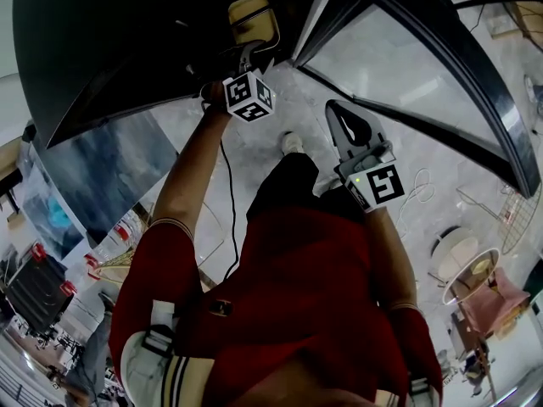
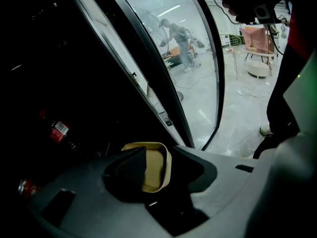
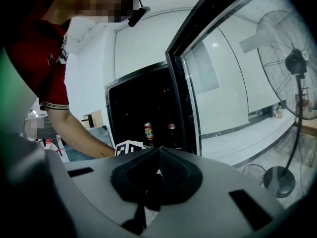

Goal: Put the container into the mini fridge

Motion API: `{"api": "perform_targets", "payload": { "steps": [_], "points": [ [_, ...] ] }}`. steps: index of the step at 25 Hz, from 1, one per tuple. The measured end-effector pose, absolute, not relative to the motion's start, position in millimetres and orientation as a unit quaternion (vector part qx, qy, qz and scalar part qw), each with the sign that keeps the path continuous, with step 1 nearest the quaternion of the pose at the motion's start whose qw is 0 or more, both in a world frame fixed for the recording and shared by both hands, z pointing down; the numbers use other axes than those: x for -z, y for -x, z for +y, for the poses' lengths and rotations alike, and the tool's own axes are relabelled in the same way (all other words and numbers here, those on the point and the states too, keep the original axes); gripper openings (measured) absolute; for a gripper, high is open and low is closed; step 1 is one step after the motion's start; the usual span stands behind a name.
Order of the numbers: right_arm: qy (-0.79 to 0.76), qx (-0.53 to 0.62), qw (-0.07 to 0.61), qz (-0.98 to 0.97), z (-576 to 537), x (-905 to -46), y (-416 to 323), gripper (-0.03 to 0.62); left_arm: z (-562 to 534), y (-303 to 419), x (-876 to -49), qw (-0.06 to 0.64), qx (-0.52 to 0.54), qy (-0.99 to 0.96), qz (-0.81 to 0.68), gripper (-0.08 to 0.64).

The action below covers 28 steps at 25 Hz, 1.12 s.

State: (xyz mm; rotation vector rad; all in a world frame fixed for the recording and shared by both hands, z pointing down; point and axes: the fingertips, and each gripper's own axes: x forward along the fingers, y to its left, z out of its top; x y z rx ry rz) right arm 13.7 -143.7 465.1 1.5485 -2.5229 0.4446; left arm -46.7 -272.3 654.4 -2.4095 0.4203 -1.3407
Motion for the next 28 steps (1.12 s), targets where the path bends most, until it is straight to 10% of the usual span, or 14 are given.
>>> {"api": "perform_targets", "payload": {
  "steps": [28],
  "points": [
    [-0.426, -0.099, 0.027, -0.899, -120, -375, -9, -0.002, -156, 49, -410, 0.006, 0.184, 0.915, 0.359, 0.124]
  ]
}}
